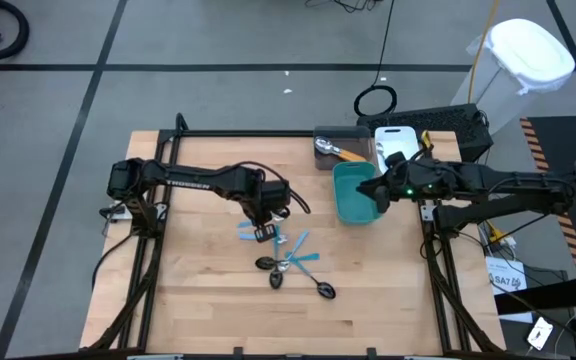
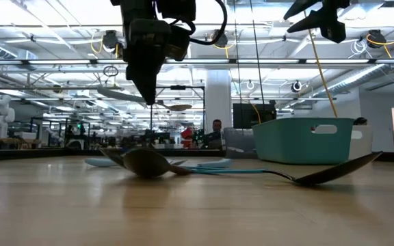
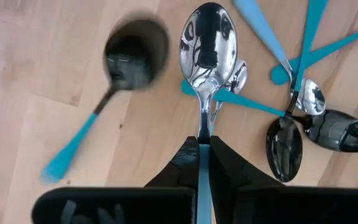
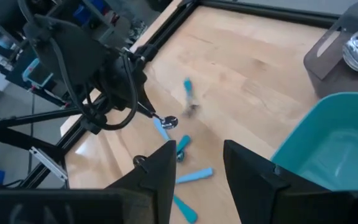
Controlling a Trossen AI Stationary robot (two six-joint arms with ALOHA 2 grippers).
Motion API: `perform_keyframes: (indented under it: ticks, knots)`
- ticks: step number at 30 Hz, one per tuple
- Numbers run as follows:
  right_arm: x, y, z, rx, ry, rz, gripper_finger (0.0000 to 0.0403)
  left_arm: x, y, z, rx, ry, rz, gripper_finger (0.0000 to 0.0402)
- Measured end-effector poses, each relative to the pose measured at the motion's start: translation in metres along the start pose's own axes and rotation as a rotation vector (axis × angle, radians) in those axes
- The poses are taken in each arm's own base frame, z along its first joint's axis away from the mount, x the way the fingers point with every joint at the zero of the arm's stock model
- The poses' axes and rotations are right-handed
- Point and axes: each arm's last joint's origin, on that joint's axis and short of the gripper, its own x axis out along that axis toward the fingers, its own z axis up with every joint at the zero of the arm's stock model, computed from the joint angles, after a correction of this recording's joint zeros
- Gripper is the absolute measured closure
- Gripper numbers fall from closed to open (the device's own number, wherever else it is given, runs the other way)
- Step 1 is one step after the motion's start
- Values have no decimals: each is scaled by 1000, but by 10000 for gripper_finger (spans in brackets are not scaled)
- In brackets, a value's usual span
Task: Sort silverware by color (type)
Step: Put the light blue spoon into the white bin
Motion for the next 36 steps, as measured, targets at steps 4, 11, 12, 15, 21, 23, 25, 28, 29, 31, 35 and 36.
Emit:
perform_keyframes:
  ticks: [4, 11, 12, 15, 21, 23, 25, 28, 29, 31, 35, 36]
  knots:
    - [8, 1, -1, -1, 19, -20, 273, 0, -1, 2, 21, -20, -6, 390]
    - [22, 3, -4, 14, 50, -55, 273, -1, 0, 12, -55, -109, -35, 391]
    - [24, 3, -5, 14, 53, -59, 273, -1, 0, 14, -70, -128, -42, 391]
    - [28, 4, -4, 31, 51, -57, 273, -2, 2, 21, -120, -190, -66, 391]
    - [30, 5, -5, 39, 52, -59, 273, -7, 5, 36, -182, -325, -151, 391]
    - [30, 5, -4, 39, 51, -58, 273, -9, 4, 41, -197, -374, -181, 391]
    - [30, 5, -4, 40, 53, -55, 273, -12, 4, 47, -220, -432, -208, 391]
    - [30, 7, -4, 51, 45, -38, 273, -20, 3, 56, -257, -519, -257, 391]
    - [30, 8, -4, 55, 39, -27, 273, -25, 2, 60, -258, -546, -269, 391]
    - [30, 12, -2, 57, 18, 4, 273, -43, 0, 68, -249, -612, -288, 391]
    - [29, 18, 1, 31, -33, 57, 273, -83, -4, 82, -217, -785, -240, 391]
    - [29, 19, 2, 25, -47, 55, 273, -92, -3, 85, -208, -821, -216, 391]
